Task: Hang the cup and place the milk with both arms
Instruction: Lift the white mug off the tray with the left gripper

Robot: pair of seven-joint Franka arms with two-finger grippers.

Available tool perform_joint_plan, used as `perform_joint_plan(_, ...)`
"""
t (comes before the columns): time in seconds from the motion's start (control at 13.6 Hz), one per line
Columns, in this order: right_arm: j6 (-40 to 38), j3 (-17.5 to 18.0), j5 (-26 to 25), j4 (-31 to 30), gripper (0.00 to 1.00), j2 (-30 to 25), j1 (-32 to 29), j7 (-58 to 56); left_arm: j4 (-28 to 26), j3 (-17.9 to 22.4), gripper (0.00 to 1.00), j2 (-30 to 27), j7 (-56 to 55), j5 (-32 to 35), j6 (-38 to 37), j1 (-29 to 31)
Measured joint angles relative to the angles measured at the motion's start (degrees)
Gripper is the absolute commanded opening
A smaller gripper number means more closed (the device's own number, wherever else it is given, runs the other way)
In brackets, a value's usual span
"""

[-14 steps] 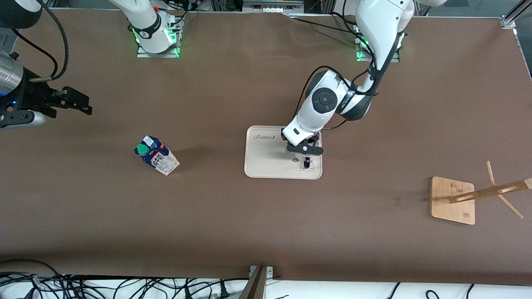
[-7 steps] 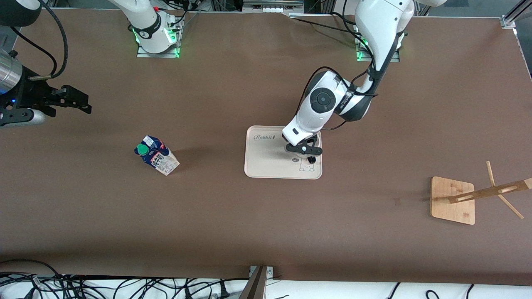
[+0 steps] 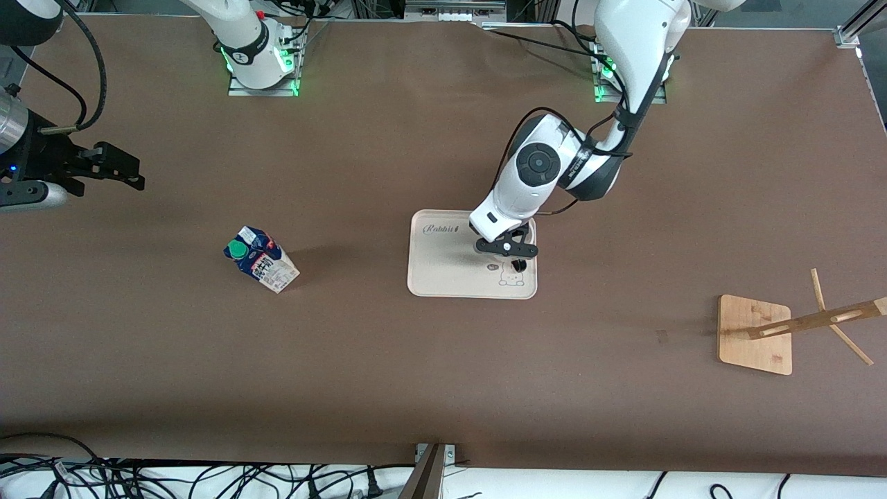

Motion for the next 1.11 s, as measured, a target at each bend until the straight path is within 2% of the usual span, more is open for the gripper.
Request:
perform_joint_plan(0.22,0.0,0.1,-0.6,0.1,1.00,0.0,0.1,-0.1,1.7,0.7,0.00,-5.1,-0.1,3.2,-6.8,0.5)
perform_joint_plan(0.44,0.0,0.6,-1.6,0.2,1.00,0.0,1.1,0.7,2.0,1.2,0.00,-9.5,0.4,8.9,-8.7,3.0)
perform_joint_plan(0.74,0.0,0.6,-1.7,0.3,1.00,0.0,1.4,2.2,3.5,2.0,0.00,-12.6,6.0,9.5,-11.7,8.2)
perform_joint_plan(0.96,0.0,0.6,-1.7,0.3,1.00,0.0,1.4,2.3,12.1,2.2,0.00,-12.9,9.9,13.4,-24.3,11.6)
perform_joint_plan(1.11,0.0,0.6,-1.7,0.3,1.00,0.0,1.4,2.3,16.4,2.2,0.00,-12.9,12.0,15.1,-29.0,12.7)
